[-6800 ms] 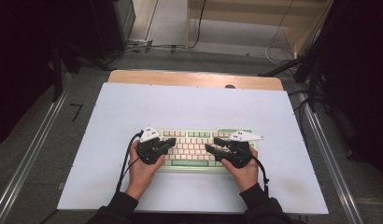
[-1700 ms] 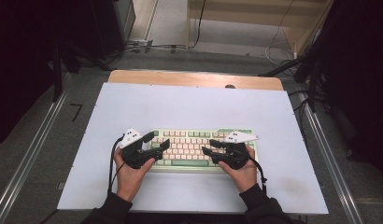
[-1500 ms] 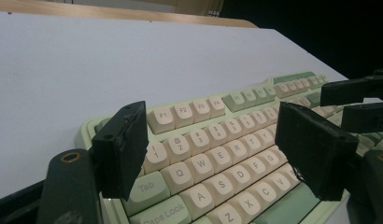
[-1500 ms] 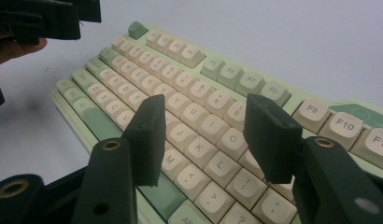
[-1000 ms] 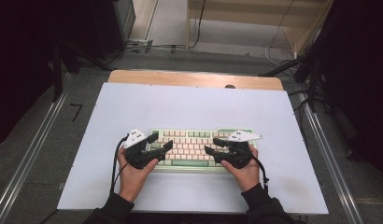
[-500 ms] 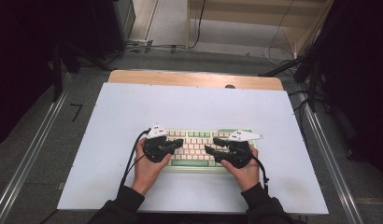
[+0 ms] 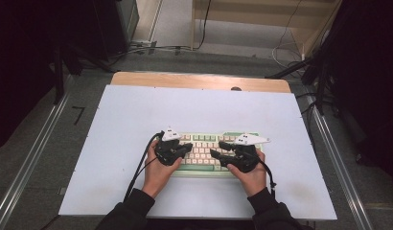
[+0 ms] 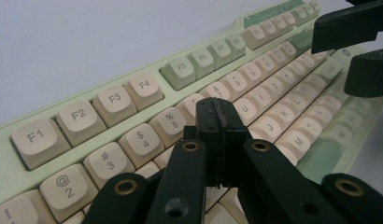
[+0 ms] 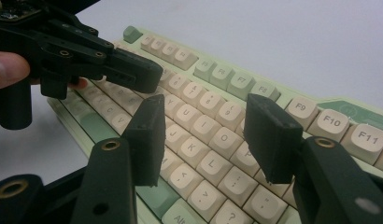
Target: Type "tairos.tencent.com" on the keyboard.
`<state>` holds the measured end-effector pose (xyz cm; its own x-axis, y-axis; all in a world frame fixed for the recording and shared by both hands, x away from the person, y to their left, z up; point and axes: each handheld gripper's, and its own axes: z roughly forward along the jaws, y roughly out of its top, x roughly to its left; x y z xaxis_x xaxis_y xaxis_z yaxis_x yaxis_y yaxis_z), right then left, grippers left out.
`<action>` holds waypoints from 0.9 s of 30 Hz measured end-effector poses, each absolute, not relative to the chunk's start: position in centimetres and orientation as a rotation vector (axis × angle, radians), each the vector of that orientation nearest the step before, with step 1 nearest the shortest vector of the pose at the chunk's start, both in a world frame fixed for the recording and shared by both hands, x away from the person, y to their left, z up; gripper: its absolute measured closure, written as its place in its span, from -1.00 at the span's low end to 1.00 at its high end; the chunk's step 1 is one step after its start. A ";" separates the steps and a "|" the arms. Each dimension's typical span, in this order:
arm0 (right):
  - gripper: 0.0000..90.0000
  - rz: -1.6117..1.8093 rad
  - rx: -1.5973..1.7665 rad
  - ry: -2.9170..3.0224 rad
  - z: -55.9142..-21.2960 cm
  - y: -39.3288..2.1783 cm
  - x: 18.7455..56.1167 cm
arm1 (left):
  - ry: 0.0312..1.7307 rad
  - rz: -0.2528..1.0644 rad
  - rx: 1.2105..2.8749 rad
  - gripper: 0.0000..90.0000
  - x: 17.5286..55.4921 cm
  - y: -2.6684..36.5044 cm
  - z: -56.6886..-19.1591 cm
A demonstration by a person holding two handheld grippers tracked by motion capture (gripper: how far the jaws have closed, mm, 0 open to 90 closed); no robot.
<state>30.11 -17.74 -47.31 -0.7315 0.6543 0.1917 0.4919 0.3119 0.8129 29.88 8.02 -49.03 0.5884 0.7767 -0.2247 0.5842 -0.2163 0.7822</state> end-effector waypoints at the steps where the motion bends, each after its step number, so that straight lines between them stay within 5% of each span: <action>1: 0.04 1.388 1.059 2.398 -47.3 -17.8 30.1 | 1.092 0.268 1.916 1.00 29.9 8.0 -49.1; 24: 0.07 1.381 1.060 2.398 -47.3 -17.7 30.1 | 1.091 0.280 1.911 1.00 29.8 7.7 -49.0; 27: 0.07 1.384 1.063 2.394 -47.3 -17.7 30.1 | 1.078 0.272 1.857 0.73 29.6 8.0 -48.4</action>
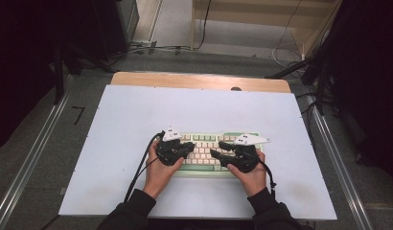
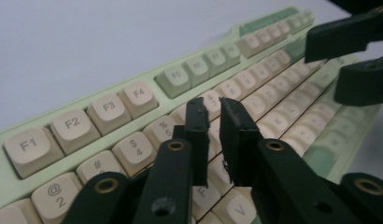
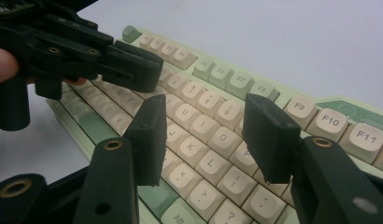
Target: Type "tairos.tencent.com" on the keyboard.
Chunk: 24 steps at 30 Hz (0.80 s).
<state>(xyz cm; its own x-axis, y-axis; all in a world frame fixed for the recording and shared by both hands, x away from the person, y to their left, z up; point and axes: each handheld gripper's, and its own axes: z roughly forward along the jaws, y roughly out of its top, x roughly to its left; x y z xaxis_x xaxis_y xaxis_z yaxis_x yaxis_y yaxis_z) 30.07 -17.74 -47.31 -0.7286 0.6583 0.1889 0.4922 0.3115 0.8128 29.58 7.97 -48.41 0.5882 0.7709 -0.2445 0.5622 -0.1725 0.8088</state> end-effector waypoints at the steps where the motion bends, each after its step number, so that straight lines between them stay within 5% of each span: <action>1: 0.07 1.384 1.061 2.394 -47.3 -17.8 30.1 | 1.075 0.276 1.842 0.67 29.5 8.1 -48.2; 5: 0.07 1.385 1.066 2.389 -47.2 -17.8 30.1 | 1.080 0.308 1.756 0.23 29.1 9.0 -47.7; 10: 0.07 1.383 1.067 2.387 -47.2 -17.9 30.1 | 1.099 0.331 1.680 -0.08 28.3 10.4 -47.5; 24: 0.07 1.395 1.066 2.380 -47.1 -18.1 29.9 | 1.131 0.341 1.640 -0.26 27.5 12.9 -47.8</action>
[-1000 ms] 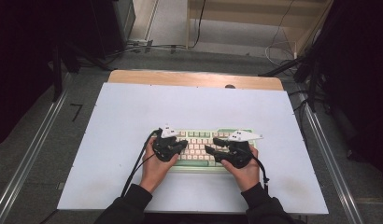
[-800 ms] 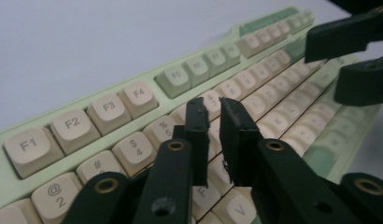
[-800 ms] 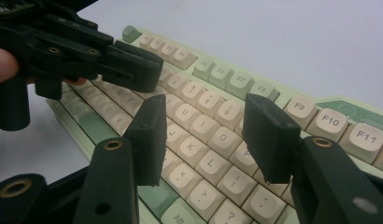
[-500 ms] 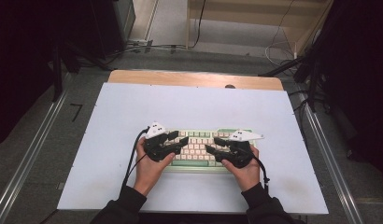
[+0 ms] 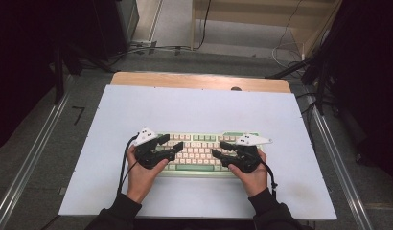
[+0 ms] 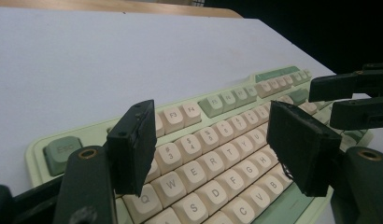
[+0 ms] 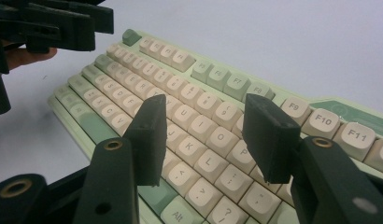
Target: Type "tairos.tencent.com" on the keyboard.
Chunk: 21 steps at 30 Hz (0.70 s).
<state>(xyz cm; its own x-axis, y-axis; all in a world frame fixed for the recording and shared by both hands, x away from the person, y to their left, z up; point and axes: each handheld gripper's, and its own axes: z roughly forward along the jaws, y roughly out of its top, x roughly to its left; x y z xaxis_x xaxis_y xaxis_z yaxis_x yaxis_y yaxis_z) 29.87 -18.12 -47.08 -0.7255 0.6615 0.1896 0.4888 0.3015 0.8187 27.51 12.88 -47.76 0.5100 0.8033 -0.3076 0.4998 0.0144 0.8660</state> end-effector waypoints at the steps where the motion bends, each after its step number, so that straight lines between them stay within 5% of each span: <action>1: 0.07 1.394 1.062 2.380 -47.1 -18.2 29.9 | 1.131 0.344 1.638 -0.26 27.4 13.0 -47.7; 21: 0.21 1.388 1.049 2.378 -46.8 -19.2 29.3 | 1.155 0.332 1.617 -0.26 26.9 14.0 -48.2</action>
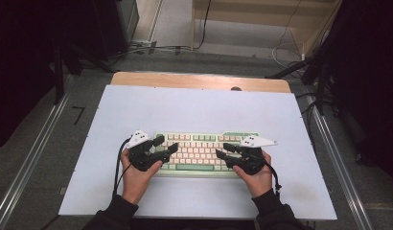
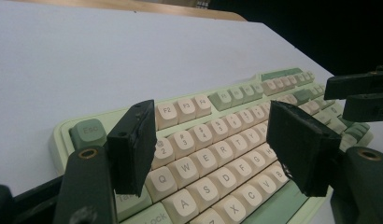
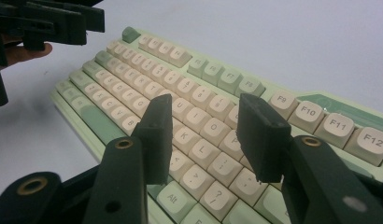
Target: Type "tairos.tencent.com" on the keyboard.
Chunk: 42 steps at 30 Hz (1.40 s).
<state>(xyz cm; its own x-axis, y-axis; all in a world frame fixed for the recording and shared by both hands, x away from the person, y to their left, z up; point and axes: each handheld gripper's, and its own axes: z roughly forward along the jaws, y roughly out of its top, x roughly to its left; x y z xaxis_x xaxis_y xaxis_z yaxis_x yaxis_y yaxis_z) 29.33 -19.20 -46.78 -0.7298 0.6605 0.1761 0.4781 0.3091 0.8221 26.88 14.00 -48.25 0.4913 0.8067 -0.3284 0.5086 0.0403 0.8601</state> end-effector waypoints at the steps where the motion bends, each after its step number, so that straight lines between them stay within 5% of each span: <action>1: 0.23 1.390 1.047 2.379 -46.8 -19.2 29.3 | 1.155 0.331 1.617 -0.26 26.9 14.0 -48.3; 8: 0.94 1.332 1.024 2.442 -46.8 -19.1 28.6 | 1.154 0.329 1.615 -0.26 26.8 14.1 -48.2; 42: 0.94 1.172 1.012 2.543 -48.4 -17.9 29.0 | 1.161 0.324 1.624 -0.25 26.9 13.9 -48.6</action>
<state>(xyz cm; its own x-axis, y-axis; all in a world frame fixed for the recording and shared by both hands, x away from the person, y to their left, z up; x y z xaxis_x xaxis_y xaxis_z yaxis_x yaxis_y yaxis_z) 29.04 -17.92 -48.43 -0.7573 0.6408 0.1262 0.5122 0.4629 0.7235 26.88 13.86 -48.57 0.4897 0.8062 -0.3320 0.5182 0.0371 0.8545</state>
